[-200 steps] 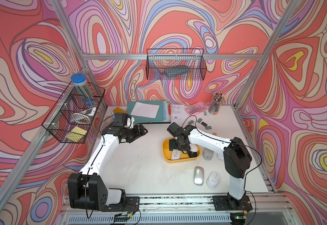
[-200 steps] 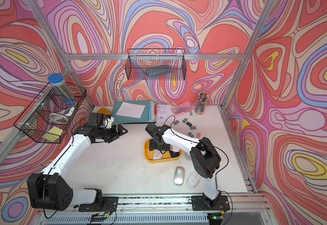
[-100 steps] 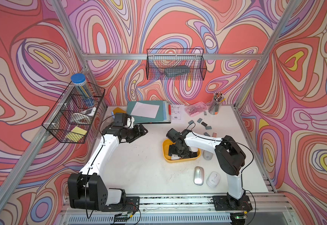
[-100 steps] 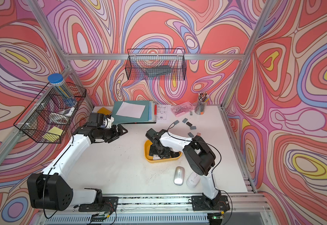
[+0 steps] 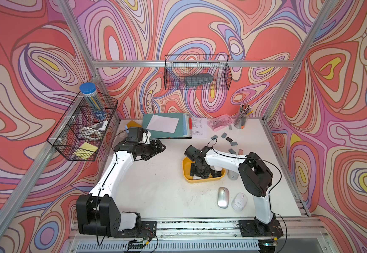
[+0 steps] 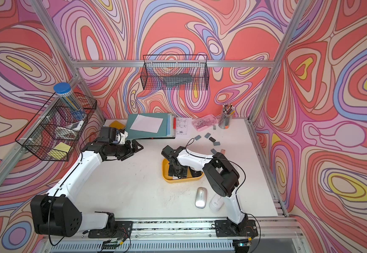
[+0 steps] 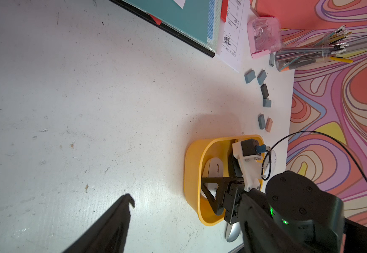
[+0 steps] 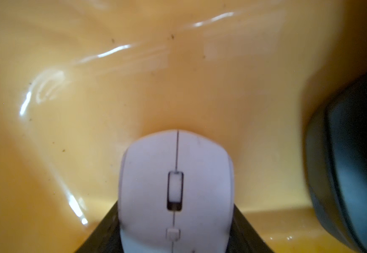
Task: Take out the mouse from the storage box
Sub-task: Pick up the mouse from the storage box.
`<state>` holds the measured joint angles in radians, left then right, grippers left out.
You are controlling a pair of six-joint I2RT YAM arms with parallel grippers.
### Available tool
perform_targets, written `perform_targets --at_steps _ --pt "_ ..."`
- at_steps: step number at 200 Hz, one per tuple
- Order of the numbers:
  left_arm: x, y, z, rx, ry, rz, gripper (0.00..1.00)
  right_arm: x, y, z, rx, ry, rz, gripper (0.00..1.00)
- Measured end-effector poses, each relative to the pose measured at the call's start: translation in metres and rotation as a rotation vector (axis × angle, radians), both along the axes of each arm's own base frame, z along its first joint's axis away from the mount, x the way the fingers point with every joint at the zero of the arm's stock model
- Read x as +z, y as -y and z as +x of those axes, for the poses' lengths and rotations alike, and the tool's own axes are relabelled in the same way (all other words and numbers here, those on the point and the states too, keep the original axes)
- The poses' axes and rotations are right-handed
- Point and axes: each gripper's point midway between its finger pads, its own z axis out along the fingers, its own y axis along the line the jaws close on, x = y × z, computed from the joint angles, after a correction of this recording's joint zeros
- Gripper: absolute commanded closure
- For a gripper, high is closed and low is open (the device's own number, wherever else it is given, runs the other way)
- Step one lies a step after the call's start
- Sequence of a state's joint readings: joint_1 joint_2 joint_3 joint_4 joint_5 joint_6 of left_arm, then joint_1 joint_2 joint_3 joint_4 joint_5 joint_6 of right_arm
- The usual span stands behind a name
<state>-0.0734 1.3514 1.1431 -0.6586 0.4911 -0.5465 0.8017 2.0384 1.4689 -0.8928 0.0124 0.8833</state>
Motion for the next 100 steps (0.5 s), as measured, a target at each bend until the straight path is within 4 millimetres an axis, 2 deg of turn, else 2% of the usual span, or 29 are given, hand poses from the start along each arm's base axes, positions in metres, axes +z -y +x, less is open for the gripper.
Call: perform_targets --at_steps 36,72,100 --pt "0.000 0.000 0.000 0.000 0.001 0.000 0.19 0.015 -0.005 0.018 0.047 0.092 -0.023 0.47" --pt "0.001 0.000 0.000 0.000 0.002 0.000 0.19 0.051 -0.008 0.041 0.077 0.216 -0.033 0.48" --pt "0.001 0.000 0.000 0.001 0.003 0.000 0.19 0.077 -0.002 0.044 0.083 0.273 -0.034 0.48"
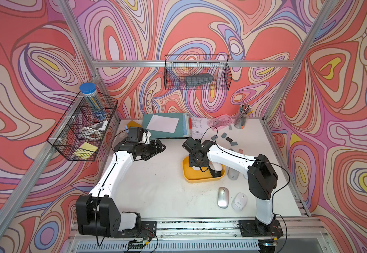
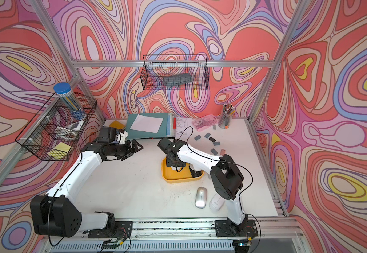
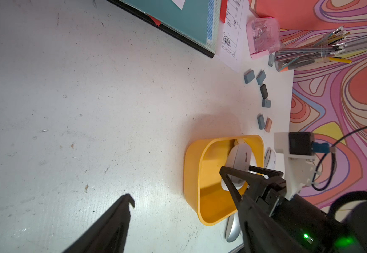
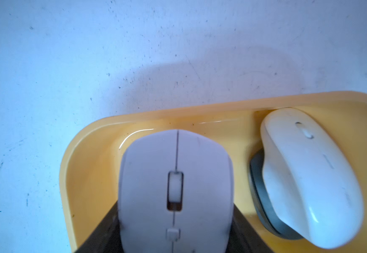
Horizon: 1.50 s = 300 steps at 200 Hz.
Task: Take out the mouse from the storage box
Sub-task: Pick up the mouse from the storage box, then place the mouse at the center of the board.
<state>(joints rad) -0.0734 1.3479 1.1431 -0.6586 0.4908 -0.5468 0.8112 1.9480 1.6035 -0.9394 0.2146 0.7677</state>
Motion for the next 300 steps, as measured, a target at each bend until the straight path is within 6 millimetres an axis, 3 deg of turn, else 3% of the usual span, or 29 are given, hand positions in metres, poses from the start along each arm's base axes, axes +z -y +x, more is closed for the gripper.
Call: perform_targets --at_steps 33,62,77,92,115,139,177,210,234,249,278,300 --pt "0.000 0.000 0.000 0.000 0.001 0.000 0.19 0.037 0.013 -0.020 0.005 0.034 0.046 0.48" --pt "0.001 0.000 0.000 -0.001 0.003 -0.001 0.19 0.057 0.018 -0.084 0.064 0.007 0.110 0.48" --pt "0.001 0.001 0.000 -0.002 0.003 -0.003 0.19 0.052 0.017 -0.123 0.109 -0.042 0.133 0.47" --pt "0.001 0.001 -0.001 -0.002 0.003 -0.004 0.19 0.035 0.021 -0.159 0.148 -0.101 0.127 0.46" --pt "0.001 0.001 0.000 -0.002 0.003 -0.004 0.19 0.003 0.033 -0.186 0.154 -0.177 0.090 0.46" --pt "0.001 0.001 0.000 -0.002 0.004 -0.003 0.19 -0.016 0.041 -0.191 0.136 -0.204 0.066 0.45" --pt "0.001 0.001 0.000 -0.002 0.003 -0.003 0.19 -0.048 0.027 -0.188 0.137 -0.238 0.037 0.44" --pt "0.001 0.000 0.000 -0.002 0.003 -0.003 0.19 -0.078 0.028 -0.187 0.136 -0.275 -0.038 0.40" --pt "0.001 0.000 0.000 -0.002 0.003 -0.003 0.17 -0.077 0.023 -0.184 0.143 -0.278 -0.028 0.21" --pt "0.001 0.000 0.000 -0.002 0.003 -0.003 0.16 -0.077 0.020 -0.185 0.153 -0.289 -0.029 0.15" --pt "0.001 0.000 0.000 -0.002 0.003 -0.003 0.15 -0.066 0.017 -0.183 0.170 -0.295 -0.044 0.14" --pt "0.001 0.000 0.000 -0.002 0.003 -0.003 0.15 -0.029 0.012 -0.171 0.195 -0.230 -0.040 0.15"
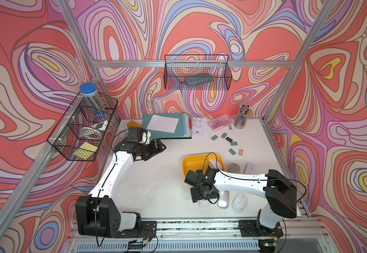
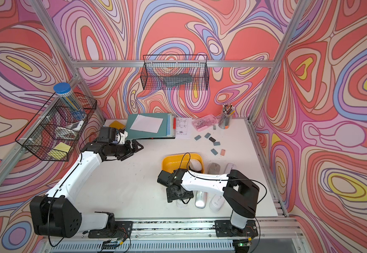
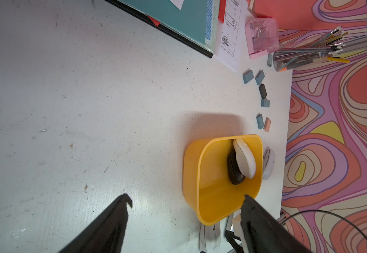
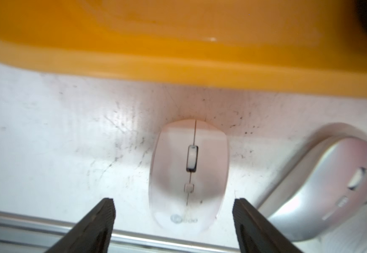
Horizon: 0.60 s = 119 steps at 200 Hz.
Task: Take out the mouse from the storage box
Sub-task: Place the mouse at the center of the board, then adjust the mouse in the storage box.
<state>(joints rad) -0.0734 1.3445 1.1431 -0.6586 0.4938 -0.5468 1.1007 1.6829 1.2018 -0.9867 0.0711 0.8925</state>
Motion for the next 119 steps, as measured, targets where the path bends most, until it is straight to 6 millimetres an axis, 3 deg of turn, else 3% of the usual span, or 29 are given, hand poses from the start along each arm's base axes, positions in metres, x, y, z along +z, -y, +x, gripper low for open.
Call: perform_targets --at_steps 28,47,62,82,119 --pt "0.000 0.000 0.000 0.000 0.000 0.000 0.15 0.089 -0.016 0.039 0.031 0.192 0.102 0.15" --pt "0.000 0.000 0.000 0.000 0.000 0.000 0.15 0.118 -0.003 0.076 0.025 0.290 0.094 0.16" --pt "0.000 -0.001 0.000 0.002 0.000 0.003 0.15 0.112 0.018 0.106 0.015 0.312 0.016 0.15" --pt "0.000 -0.001 0.000 0.003 0.000 0.004 0.16 0.085 0.046 0.141 0.021 0.278 -0.101 0.16" --pt "0.000 -0.001 0.000 0.004 0.000 0.006 0.16 0.045 0.074 0.177 0.038 0.207 -0.175 0.17"
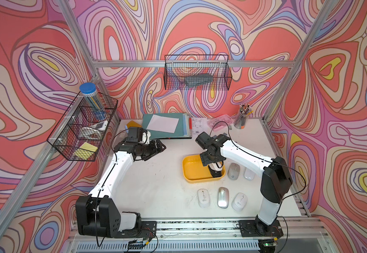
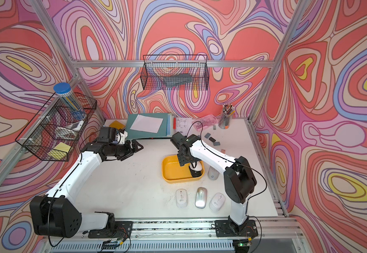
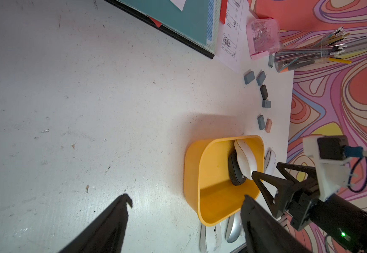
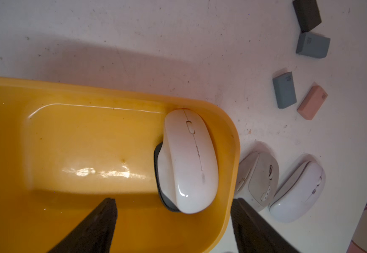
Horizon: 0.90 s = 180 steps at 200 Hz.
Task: Take out the mouse from the storage box
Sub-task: Adjust the mouse in the storage box.
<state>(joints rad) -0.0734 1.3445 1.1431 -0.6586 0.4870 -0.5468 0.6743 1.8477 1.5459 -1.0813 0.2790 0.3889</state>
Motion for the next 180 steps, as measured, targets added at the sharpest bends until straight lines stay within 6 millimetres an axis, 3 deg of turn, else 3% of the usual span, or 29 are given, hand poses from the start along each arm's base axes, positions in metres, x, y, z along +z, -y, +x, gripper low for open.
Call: perform_targets --at_steps 48,95,131,157,180 --pt "-0.001 0.000 0.000 -0.001 -0.004 0.000 0.16 -0.023 -0.002 0.016 0.024 -0.045 0.042 0.17" --pt "-0.003 0.000 0.001 -0.001 -0.010 0.001 0.16 -0.051 -0.006 0.008 0.037 -0.107 0.051 0.19" --pt "-0.007 0.000 0.002 0.000 -0.021 0.001 0.17 -0.055 -0.006 0.008 0.043 -0.094 0.067 0.22" --pt "-0.007 0.000 0.002 0.000 -0.021 0.002 0.17 -0.053 -0.020 0.010 0.051 -0.090 0.135 0.23" --pt "-0.007 0.000 0.002 0.000 -0.021 0.001 0.17 -0.048 -0.047 0.005 0.076 -0.109 0.239 0.23"
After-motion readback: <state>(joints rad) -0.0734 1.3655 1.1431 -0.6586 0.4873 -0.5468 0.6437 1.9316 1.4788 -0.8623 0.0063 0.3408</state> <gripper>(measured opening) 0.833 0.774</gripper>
